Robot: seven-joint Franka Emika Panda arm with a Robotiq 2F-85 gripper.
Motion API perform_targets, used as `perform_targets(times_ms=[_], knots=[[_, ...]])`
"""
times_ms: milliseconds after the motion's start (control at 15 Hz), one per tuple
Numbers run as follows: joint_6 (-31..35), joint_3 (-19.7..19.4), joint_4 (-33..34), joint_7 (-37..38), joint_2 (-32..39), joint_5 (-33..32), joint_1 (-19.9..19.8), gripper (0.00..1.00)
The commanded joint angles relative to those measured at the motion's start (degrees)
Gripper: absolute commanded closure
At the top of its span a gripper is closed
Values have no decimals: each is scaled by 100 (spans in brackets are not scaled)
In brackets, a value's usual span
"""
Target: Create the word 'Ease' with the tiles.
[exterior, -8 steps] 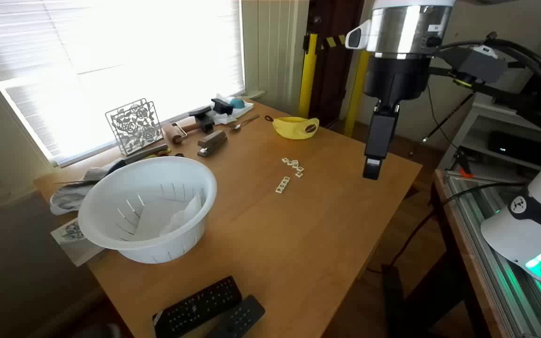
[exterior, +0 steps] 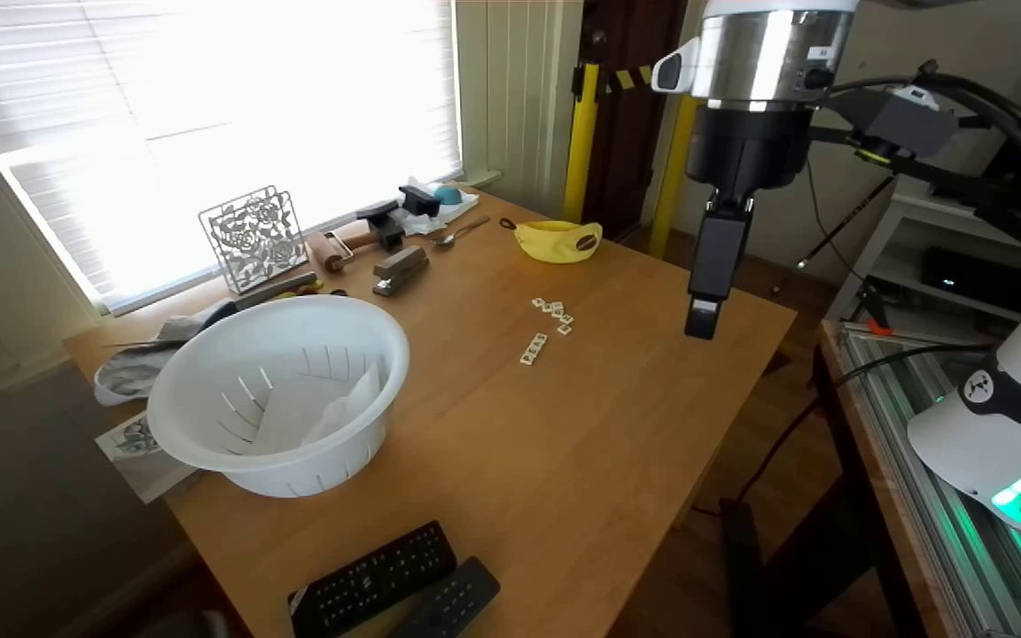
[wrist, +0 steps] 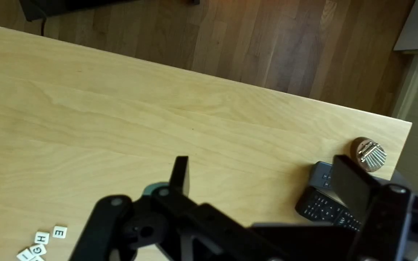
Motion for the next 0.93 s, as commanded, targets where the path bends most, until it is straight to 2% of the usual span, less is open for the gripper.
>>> perform_targets(times_ms=[0,200,467,867], knots=[[-11,11,7,-4,-1,3,-14,0],[322,-17,-50,117,112,-166,-196,0],[882,-171,-83,26,359,-81,-358,0],[1386,-393,50,-572,1010,-240,-419,0]])
